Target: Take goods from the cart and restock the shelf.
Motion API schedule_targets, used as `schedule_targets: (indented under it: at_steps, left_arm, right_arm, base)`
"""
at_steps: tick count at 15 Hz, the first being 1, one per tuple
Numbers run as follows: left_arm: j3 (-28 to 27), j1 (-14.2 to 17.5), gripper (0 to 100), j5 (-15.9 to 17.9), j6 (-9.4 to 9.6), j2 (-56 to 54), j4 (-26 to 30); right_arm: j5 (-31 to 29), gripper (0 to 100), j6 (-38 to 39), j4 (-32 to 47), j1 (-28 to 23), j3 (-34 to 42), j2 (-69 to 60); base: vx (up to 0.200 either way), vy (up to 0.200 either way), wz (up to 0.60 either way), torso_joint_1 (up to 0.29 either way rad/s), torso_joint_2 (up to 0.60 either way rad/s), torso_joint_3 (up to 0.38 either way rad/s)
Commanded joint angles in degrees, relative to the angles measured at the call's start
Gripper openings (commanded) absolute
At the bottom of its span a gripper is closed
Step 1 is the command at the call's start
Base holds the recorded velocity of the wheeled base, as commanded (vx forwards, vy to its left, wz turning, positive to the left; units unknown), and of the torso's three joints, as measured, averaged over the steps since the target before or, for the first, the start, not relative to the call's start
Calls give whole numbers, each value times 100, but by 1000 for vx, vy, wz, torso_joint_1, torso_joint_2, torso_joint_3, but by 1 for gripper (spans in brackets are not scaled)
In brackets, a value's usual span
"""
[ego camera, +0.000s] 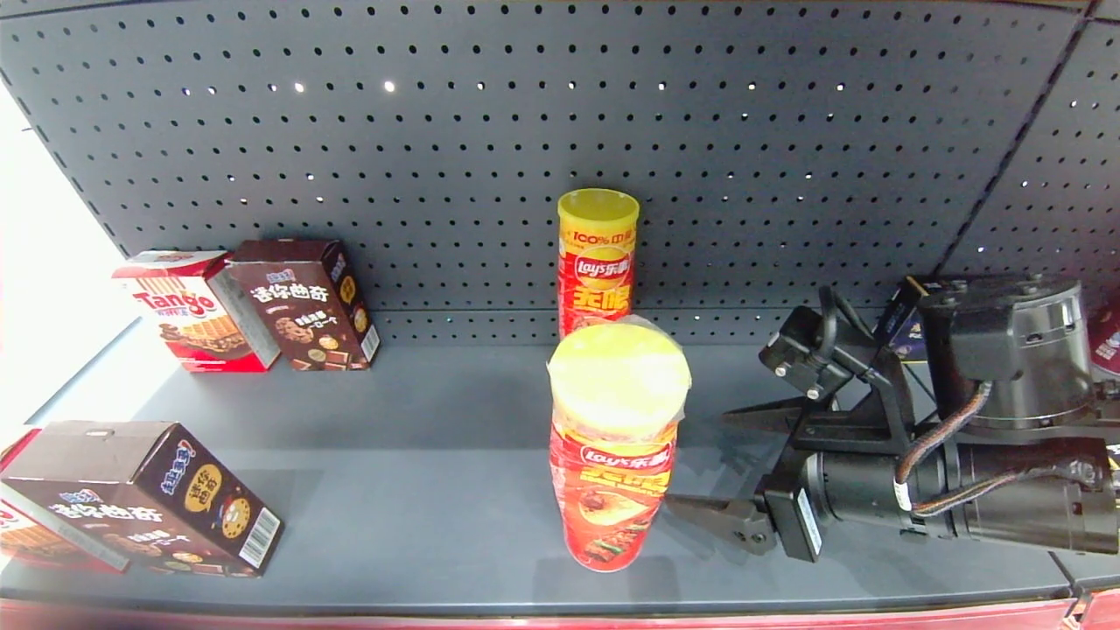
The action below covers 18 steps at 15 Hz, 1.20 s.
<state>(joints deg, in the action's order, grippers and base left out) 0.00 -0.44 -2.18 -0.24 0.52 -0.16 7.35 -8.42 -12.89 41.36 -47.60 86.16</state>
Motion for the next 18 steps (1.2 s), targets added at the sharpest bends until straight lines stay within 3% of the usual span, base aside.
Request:
schedule_targets:
  at_steps: [1, 5, 7, 9, 12, 14, 16, 18]
  left_arm:
    - [0, 0, 100, -2, -2, 9, -2]
    - [0, 0, 100, -10, -2, 9, -2]
    - [0, 9, 100, -2, -2, 9, -2]
    - [0, 0, 100, -10, -11, 9, -2]
    - [0, 0, 100, -2, -2, 0, -2]
    - [0, 0, 100, -2, -2, 9, -2]
    - [0, 0, 100, -2, -2, 9, -2]
    - [0, 0, 100, 7, 16, 9, -2]
  right_arm:
    - [-14, 100, -1, -3, -32, 49, -47]
    - [-32, 100, 25, -179, -559, 76, -363]
    - [-23, 100, 43, -329, -1614, 76, -935]
    - [-14, 100, 43, -329, -2194, 129, -1427]
    - [-155, 100, 7, -285, -3336, 1034, -3325]
    - [-709, 100, 7, -267, -3398, 1816, -4565]
    - [-797, 100, 7, -241, -3398, 2299, -5303]
    - [-770, 100, 25, 515, -3372, 2941, -6700]
  base:
    - [0, 0, 0, 0, 0, 0]
    - [0, 0, 0, 0, 0, 0]
    - [0, 0, 0, 0, 0, 0]
    - [0, 0, 0, 0, 0, 0]
    - [0, 0, 0, 0, 0, 0]
    - [0, 0, 0, 0, 0, 0]
    - [0, 0, 0, 0, 0, 0]
    - [0, 0, 0, 0, 0, 0]
